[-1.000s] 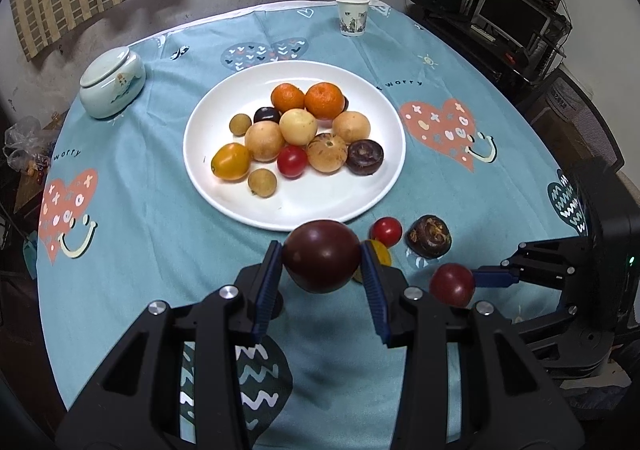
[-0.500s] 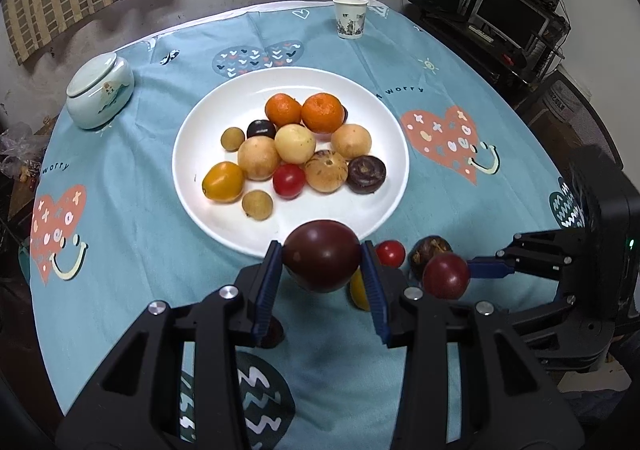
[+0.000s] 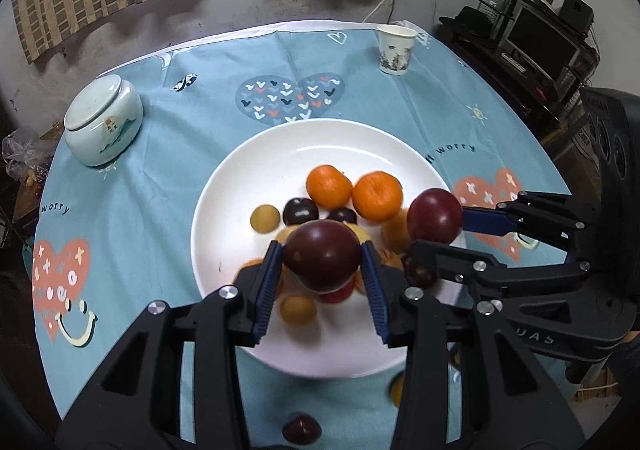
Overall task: Organize fruits
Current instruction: 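Carry both plums over the white plate and open both tools to release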
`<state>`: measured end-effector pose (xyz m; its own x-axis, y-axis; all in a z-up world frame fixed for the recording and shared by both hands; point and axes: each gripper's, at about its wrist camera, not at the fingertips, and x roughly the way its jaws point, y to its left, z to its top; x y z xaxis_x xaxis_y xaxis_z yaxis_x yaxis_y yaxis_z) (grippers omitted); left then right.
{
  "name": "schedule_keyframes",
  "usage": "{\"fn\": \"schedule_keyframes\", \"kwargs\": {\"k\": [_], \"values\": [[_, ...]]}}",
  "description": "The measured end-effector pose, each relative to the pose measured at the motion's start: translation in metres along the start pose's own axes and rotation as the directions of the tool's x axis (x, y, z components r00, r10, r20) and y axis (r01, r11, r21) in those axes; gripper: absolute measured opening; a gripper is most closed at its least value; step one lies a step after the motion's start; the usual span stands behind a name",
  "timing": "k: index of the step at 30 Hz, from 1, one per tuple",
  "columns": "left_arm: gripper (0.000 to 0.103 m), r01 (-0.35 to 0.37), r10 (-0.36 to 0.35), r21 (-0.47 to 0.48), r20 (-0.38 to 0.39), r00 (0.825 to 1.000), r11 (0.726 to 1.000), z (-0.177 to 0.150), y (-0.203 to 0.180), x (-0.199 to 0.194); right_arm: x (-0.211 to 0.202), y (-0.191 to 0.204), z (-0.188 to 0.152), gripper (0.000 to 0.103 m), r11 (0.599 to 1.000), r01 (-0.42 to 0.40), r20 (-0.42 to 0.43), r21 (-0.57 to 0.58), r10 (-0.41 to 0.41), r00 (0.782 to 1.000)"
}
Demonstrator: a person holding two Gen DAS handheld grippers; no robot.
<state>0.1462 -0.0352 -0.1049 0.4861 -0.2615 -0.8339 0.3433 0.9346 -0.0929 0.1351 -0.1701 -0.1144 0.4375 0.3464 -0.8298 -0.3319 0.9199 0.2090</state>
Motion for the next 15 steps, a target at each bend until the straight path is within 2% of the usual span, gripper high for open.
{"fn": "schedule_keyframes", "kwargs": {"k": [3, 6, 11, 15], "values": [[0.046, -0.007, 0.007, -0.022, 0.005, 1.000, 1.000, 0.007, 0.008, 0.006, 0.016, -0.002, 0.010, 0.043, 1.000, -0.001, -0.024, -0.013, 0.001, 1.000], [0.051, 0.004, -0.003, -0.042, 0.029, 1.000, 0.999, 0.010, 0.014, 0.004, 0.017, -0.004, 0.015, 0.067, 1.000, 0.000, -0.013, -0.012, 0.000, 1.000], [0.051, -0.012, 0.014, -0.066, 0.032, 0.999, 0.998, 0.007, 0.021, 0.000, 0.002, -0.005, 0.015, 0.067, 0.999, 0.000, 0.034, -0.034, 0.001, 0.999], [0.052, -0.023, 0.027, -0.086, 0.045, 0.999, 0.996, -0.005, 0.031, -0.016, -0.014, -0.009, -0.002, 0.067, 1.000, -0.003, 0.024, -0.025, 0.003, 1.000]]}}
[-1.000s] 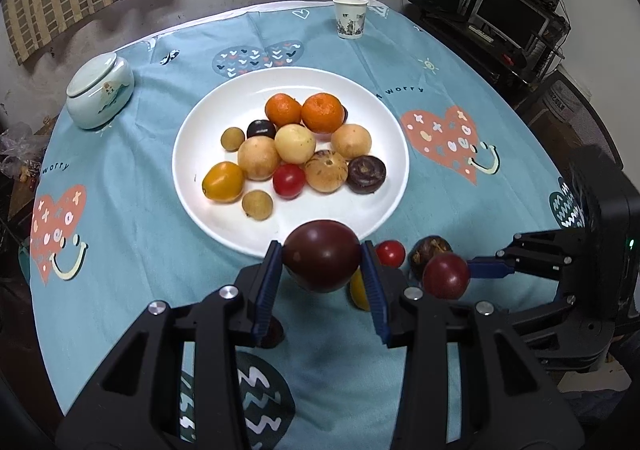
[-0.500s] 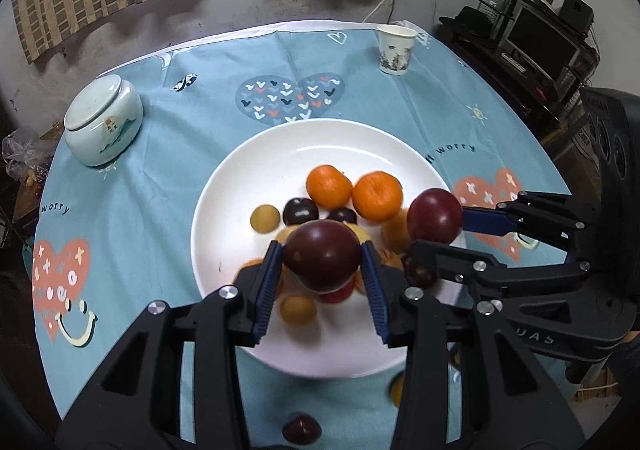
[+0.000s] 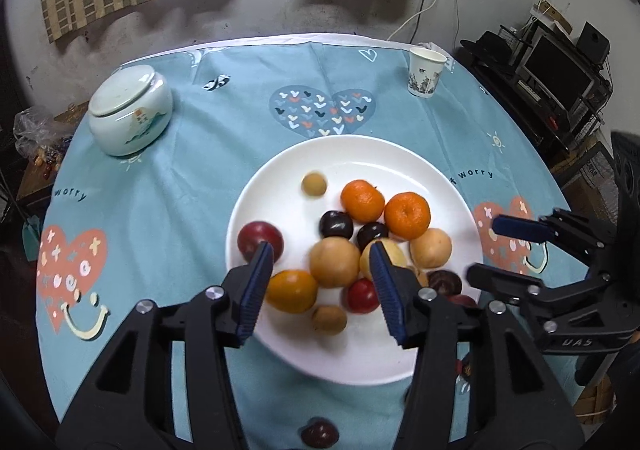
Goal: Organize fruits
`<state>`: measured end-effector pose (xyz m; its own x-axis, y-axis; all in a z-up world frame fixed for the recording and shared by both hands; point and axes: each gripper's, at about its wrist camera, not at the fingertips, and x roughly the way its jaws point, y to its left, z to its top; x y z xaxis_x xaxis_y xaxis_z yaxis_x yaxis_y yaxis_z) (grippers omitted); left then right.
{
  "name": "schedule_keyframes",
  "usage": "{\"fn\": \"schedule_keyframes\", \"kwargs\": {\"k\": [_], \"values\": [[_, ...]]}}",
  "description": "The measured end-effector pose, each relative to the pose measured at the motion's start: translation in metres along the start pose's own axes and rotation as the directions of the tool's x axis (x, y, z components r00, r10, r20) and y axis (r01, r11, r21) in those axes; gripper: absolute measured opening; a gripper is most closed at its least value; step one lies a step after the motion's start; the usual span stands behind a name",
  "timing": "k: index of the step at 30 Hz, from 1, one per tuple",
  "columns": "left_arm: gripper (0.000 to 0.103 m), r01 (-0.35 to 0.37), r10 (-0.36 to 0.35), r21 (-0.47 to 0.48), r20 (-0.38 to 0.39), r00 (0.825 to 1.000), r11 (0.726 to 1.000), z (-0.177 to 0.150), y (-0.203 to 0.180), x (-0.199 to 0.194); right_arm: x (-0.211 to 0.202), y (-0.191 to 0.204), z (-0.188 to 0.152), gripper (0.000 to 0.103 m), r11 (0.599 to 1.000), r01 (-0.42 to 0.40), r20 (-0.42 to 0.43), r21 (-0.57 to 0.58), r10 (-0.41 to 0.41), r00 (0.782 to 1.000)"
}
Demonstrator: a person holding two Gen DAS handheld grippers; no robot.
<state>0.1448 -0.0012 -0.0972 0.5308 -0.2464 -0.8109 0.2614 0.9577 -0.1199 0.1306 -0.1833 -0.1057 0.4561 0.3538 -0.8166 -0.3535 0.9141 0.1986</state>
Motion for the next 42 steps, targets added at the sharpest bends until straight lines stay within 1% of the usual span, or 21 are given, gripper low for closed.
{"fn": "schedule_keyframes", "kwargs": {"k": [5, 10, 11, 14, 16, 19, 22, 25, 31, 34, 37, 42], "values": [[0.056, -0.032, 0.032, -0.012, -0.009, 0.999, 0.999, -0.030, 0.013, -0.023, -0.024, 0.000, -0.047, 0.067, 0.998, -0.035, -0.057, 0.059, 0.038, 0.998], [0.057, -0.048, 0.048, -0.003, -0.050, 0.998, 0.999, -0.071, 0.013, -0.037, -0.037, 0.007, -0.105, 0.067, 0.989, -0.051, -0.120, 0.140, 0.069, 0.990], [0.057, -0.048, 0.048, -0.007, -0.069, 0.996, 0.999, -0.083, 0.013, -0.039, -0.038, 0.009, -0.113, 0.067, 0.987, -0.058, -0.129, 0.152, 0.077, 0.989], [0.057, -0.049, 0.047, -0.009, -0.113, 0.992, 0.999, -0.108, 0.009, -0.040, -0.043, 0.024, -0.136, 0.067, 0.987, -0.068, -0.158, 0.147, 0.092, 0.983], [0.058, -0.048, 0.047, -0.007, -0.137, 0.990, 0.999, -0.121, 0.004, -0.040, -0.044, 0.033, -0.145, 0.067, 0.988, -0.077, -0.171, 0.137, 0.100, 0.980], [0.059, -0.041, 0.041, -0.002, -0.158, 0.987, 0.999, -0.134, -0.008, -0.042, -0.043, 0.048, -0.152, 0.067, 0.991, -0.070, -0.188, 0.114, 0.091, 0.978], [0.063, -0.055, 0.058, 0.028, -0.150, 0.987, 0.998, -0.143, -0.023, -0.047, -0.043, 0.063, -0.157, 0.067, 0.994, -0.072, -0.191, 0.079, 0.086, 0.978], [0.064, -0.045, 0.051, 0.041, -0.147, 0.988, 0.998, -0.148, -0.034, -0.052, -0.045, 0.074, -0.158, 0.067, 0.995, -0.081, -0.190, 0.060, 0.091, 0.977], [0.067, -0.055, 0.061, 0.049, -0.136, 0.989, 0.997, -0.153, -0.042, -0.062, -0.049, 0.075, -0.161, 0.067, 0.996, -0.070, -0.184, 0.059, 0.079, 0.980], [0.071, -0.063, 0.069, 0.052, -0.123, 0.990, 0.997, -0.155, -0.044, -0.068, -0.051, 0.076, -0.162, 0.067, 0.996, -0.069, -0.179, 0.059, 0.079, 0.981], [0.072, -0.071, 0.078, 0.061, -0.111, 0.991, 0.996, -0.156, -0.046, -0.072, -0.052, 0.077, -0.163, 0.067, 0.996, -0.068, -0.177, 0.059, 0.078, 0.981], [0.073, -0.076, 0.083, 0.064, -0.114, 0.990, 0.995, -0.158, -0.046, -0.072, -0.054, 0.079, -0.166, 0.067, 0.996, -0.069, -0.173, 0.061, 0.079, 0.982]]}}
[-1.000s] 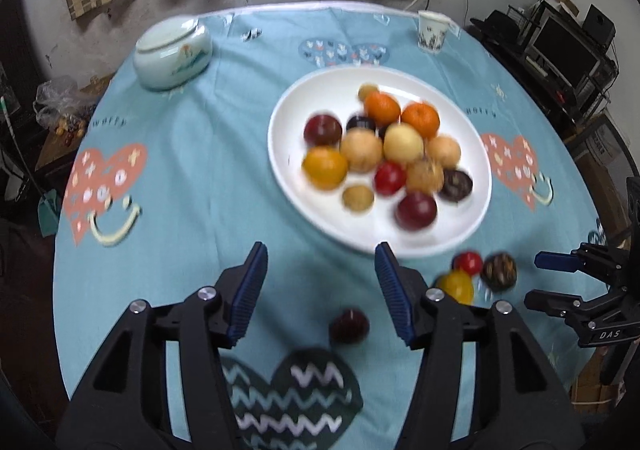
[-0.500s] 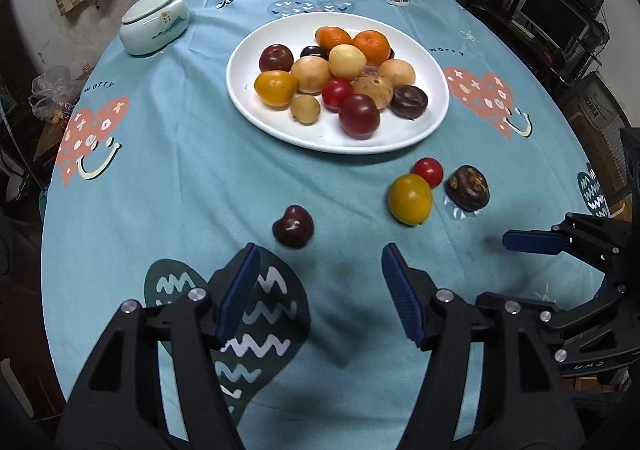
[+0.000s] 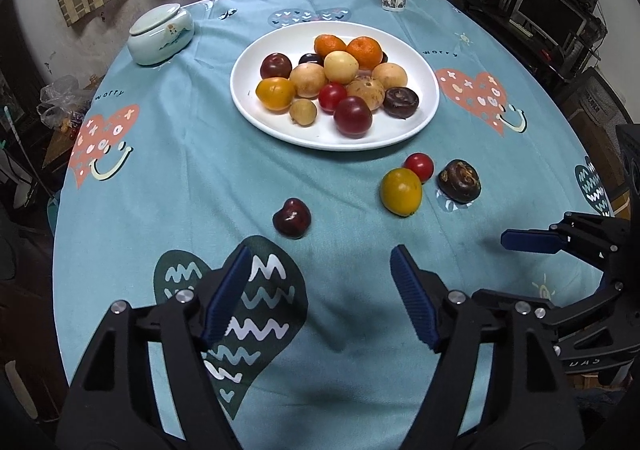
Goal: Organize fruits
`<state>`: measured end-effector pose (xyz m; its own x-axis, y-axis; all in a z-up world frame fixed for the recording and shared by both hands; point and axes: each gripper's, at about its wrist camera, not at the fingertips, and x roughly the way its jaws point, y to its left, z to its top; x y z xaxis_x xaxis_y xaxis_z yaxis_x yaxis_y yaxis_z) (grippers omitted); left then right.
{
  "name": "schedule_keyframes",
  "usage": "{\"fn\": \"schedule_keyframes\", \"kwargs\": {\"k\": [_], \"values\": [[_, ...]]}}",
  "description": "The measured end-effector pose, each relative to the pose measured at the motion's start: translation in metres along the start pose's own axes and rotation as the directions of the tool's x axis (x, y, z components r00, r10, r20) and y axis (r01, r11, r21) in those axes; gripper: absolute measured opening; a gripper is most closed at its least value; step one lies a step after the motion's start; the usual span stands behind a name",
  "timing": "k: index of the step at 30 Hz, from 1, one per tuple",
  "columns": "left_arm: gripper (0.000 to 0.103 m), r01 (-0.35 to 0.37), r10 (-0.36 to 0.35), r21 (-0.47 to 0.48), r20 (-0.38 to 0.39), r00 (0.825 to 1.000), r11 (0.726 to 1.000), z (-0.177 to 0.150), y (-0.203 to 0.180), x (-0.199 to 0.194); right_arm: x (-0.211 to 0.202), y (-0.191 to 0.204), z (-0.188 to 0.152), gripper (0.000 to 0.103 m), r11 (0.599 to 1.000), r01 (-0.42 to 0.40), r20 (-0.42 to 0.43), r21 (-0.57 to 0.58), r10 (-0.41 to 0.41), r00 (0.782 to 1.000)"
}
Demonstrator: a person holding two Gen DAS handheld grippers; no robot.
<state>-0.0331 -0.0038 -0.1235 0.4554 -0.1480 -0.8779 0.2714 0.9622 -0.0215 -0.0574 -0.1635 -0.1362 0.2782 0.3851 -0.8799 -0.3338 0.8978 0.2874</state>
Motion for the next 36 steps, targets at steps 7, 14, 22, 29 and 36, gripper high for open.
{"fn": "schedule_keyframes", "kwargs": {"k": [7, 14, 22, 29, 36], "values": [[0.073, -0.011, 0.011, -0.030, -0.014, 1.000, 0.999, -0.004, 0.013, 0.005, -0.002, -0.005, -0.006, 0.067, 1.000, 0.005, 0.003, 0.021, -0.005, 1.000], [0.073, -0.007, 0.005, -0.045, -0.046, 0.999, 0.999, -0.004, 0.028, 0.032, 0.003, -0.011, -0.011, 0.067, 0.999, 0.010, -0.017, 0.048, -0.009, 1.000], [0.059, 0.013, -0.014, -0.019, -0.097, 0.995, 1.000, 0.016, 0.025, 0.070, 0.007, -0.021, -0.013, 0.067, 0.996, 0.023, -0.031, 0.086, -0.020, 0.999], [0.030, 0.039, -0.041, -0.016, -0.120, 0.992, 0.999, 0.020, 0.030, 0.075, 0.017, -0.010, 0.008, 0.066, 0.998, 0.014, -0.004, 0.060, -0.014, 1.000], [0.030, 0.049, -0.051, -0.045, -0.051, 0.997, 0.998, 0.021, 0.040, 0.044, 0.050, -0.010, 0.039, 0.052, 0.993, 0.030, -0.043, 0.111, -0.026, 0.999]]}}
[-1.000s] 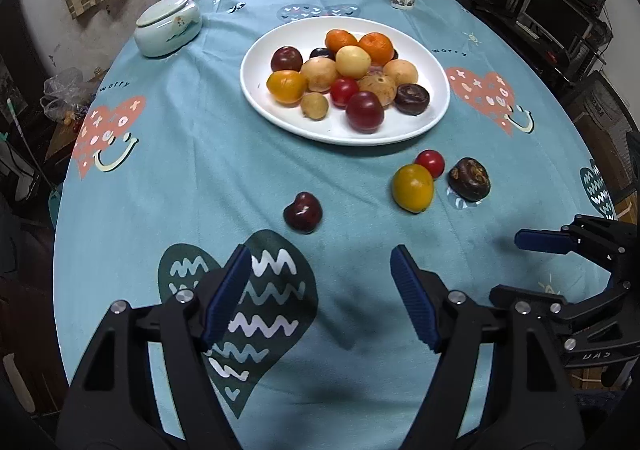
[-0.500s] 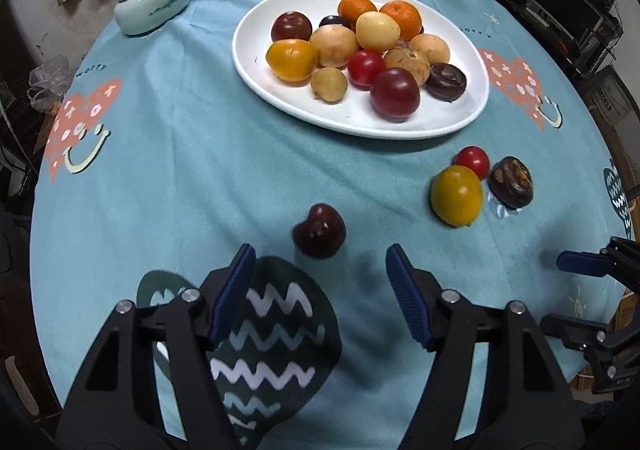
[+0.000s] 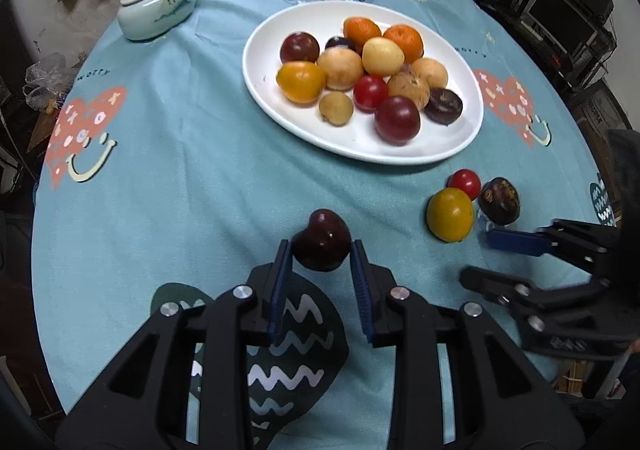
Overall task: Organize fruits
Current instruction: 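Grasp a small dark plum with the left tool while the right tool grasps the yellow tomato, then carry both fruits over the white plate and open both tools to release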
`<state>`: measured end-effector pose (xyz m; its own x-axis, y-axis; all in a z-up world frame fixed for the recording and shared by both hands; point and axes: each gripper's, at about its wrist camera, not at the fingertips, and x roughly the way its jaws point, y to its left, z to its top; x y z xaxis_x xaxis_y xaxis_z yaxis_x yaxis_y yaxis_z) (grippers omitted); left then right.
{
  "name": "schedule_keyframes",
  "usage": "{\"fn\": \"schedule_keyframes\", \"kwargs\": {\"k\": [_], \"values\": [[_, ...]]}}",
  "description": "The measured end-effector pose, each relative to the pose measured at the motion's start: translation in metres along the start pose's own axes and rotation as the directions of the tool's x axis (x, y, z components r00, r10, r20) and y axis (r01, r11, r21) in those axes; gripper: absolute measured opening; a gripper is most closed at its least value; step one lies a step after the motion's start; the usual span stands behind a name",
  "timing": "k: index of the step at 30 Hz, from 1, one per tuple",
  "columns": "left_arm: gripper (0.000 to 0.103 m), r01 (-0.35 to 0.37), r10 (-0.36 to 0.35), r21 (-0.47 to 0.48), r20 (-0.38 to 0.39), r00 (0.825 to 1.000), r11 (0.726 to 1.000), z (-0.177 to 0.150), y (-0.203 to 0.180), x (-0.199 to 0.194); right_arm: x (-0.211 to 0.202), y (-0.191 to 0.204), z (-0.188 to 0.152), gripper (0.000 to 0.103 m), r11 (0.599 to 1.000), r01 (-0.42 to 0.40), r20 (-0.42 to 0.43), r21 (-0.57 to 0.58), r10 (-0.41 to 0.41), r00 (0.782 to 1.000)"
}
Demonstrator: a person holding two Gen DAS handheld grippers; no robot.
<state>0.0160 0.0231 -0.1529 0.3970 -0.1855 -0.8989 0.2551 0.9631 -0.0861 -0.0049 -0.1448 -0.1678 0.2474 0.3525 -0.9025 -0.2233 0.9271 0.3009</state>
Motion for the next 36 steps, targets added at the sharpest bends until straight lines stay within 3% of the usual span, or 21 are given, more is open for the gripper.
{"fn": "schedule_keyframes", "kwargs": {"k": [5, 7, 15, 20, 25, 28, 31, 36], "values": [[0.030, 0.006, -0.006, -0.011, 0.013, 1.000, 1.000, -0.001, 0.003, -0.009, 0.016, -0.008, 0.016, 0.045, 0.998, -0.005, 0.002, 0.066, 0.005, 1.000], [0.030, 0.009, -0.009, -0.005, 0.008, 1.000, 1.000, -0.002, 0.001, -0.009, 0.020, -0.012, 0.021, 0.037, 0.995, -0.019, 0.007, 0.098, 0.018, 1.000], [0.030, 0.035, -0.036, 0.032, 0.029, 0.999, 0.999, 0.006, -0.009, -0.014, 0.003, -0.015, 0.011, 0.035, 0.995, -0.070, 0.035, 0.068, 0.067, 0.997], [0.030, 0.071, -0.076, 0.056, 0.085, 0.993, 0.996, 0.034, -0.015, -0.026, -0.032, -0.015, 0.027, 0.035, 0.997, -0.076, 0.128, 0.034, 0.071, 0.989], [0.030, 0.048, -0.055, 0.045, 0.170, 0.984, 0.998, 0.073, -0.003, -0.042, -0.053, -0.029, 0.066, 0.035, 0.998, -0.045, 0.223, 0.050, 0.033, 0.974], [0.030, 0.020, -0.029, 0.045, 0.200, 0.979, 0.999, 0.076, 0.013, -0.052, -0.063, -0.035, 0.076, 0.035, 0.997, -0.061, 0.256, 0.044, 0.047, 0.965], [0.033, 0.013, -0.027, 0.090, 0.146, 0.989, 0.996, 0.055, 0.017, -0.044, -0.064, -0.036, 0.070, 0.035, 0.996, -0.089, 0.248, 0.020, 0.081, 0.965], [0.038, 0.063, -0.060, 0.139, -0.028, 0.998, 0.988, 0.000, 0.002, -0.004, -0.046, -0.032, 0.047, 0.035, 0.992, -0.123, 0.166, 0.006, 0.120, 0.979]]}}
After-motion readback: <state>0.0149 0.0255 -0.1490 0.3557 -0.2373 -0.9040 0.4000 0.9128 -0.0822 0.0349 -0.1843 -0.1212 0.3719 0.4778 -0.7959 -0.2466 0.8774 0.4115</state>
